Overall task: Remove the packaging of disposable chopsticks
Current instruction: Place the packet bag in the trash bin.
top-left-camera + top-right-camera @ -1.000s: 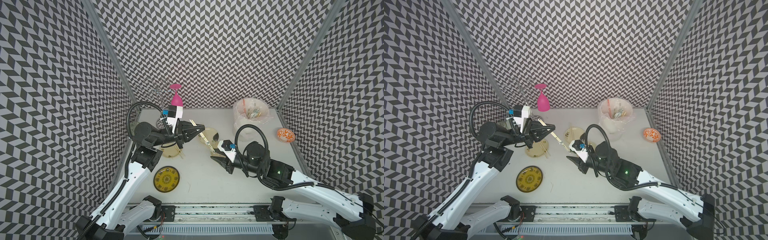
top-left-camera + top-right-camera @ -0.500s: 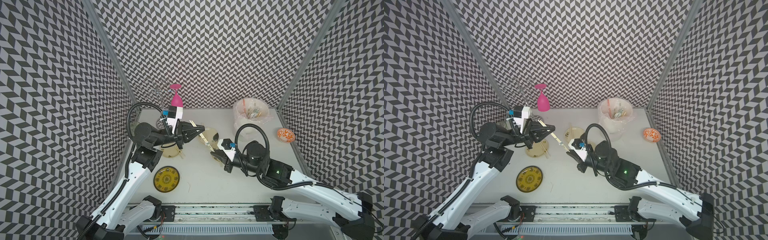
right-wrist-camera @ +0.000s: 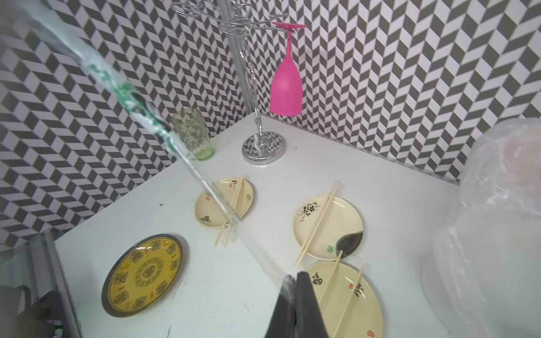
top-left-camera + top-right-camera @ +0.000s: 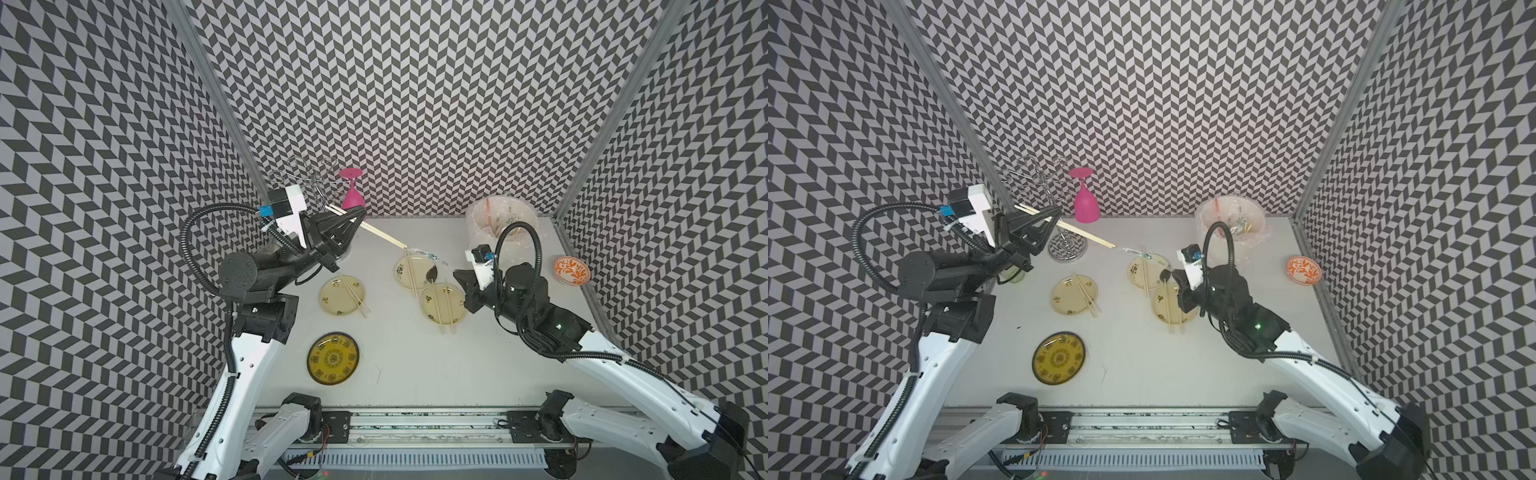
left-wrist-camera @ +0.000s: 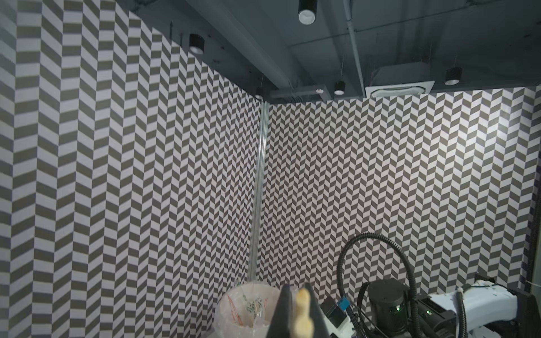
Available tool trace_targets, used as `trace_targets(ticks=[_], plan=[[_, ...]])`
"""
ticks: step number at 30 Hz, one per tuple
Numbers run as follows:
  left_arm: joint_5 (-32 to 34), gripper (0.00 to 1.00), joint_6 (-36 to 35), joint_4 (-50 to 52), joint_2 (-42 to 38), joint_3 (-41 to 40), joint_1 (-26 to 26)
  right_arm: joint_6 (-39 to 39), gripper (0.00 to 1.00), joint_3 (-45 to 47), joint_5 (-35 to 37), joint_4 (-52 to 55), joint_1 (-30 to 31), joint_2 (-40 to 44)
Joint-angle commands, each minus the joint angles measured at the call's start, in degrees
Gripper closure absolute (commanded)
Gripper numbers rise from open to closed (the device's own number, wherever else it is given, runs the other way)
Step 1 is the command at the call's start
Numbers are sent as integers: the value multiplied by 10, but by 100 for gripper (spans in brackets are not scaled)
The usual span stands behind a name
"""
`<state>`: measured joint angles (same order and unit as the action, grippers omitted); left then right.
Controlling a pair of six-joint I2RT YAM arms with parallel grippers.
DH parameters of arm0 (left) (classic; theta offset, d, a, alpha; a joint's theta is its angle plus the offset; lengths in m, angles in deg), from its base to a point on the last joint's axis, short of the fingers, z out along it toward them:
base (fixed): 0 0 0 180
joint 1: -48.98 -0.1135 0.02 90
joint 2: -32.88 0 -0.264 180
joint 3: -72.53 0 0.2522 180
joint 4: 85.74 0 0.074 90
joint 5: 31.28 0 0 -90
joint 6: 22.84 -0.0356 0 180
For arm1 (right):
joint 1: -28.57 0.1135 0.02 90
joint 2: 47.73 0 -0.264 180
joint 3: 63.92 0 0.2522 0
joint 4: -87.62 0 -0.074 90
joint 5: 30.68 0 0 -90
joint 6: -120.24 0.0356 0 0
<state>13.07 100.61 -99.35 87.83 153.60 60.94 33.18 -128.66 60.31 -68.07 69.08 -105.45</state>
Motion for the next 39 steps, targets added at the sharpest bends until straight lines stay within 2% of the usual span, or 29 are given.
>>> trace_targets(ticks=[1,4,9,15,19,24,29,39], plan=[[16,100,25,-41,-5,14,-3,24,100,-33,26,-8,-12,3],[50,100,-20,11,-29,16,-2,45,100,-96,85,23,-52,-17],[72,100,-57,45,-67,-10,-1,75,100,-222,92,99,-158,-93],[110,100,-118,98,-91,-55,25,66,100,-315,85,193,-230,-189],[136,100,-154,108,-92,-92,46,48,100,-362,116,220,-267,-256],[156,100,-190,123,-88,-107,71,24,100,-424,154,266,-285,-339],[166,100,-207,135,-99,-110,83,15,100,-474,188,297,-290,-385],[172,100,-211,135,-103,-121,88,3,100,-500,225,321,-290,-413]])
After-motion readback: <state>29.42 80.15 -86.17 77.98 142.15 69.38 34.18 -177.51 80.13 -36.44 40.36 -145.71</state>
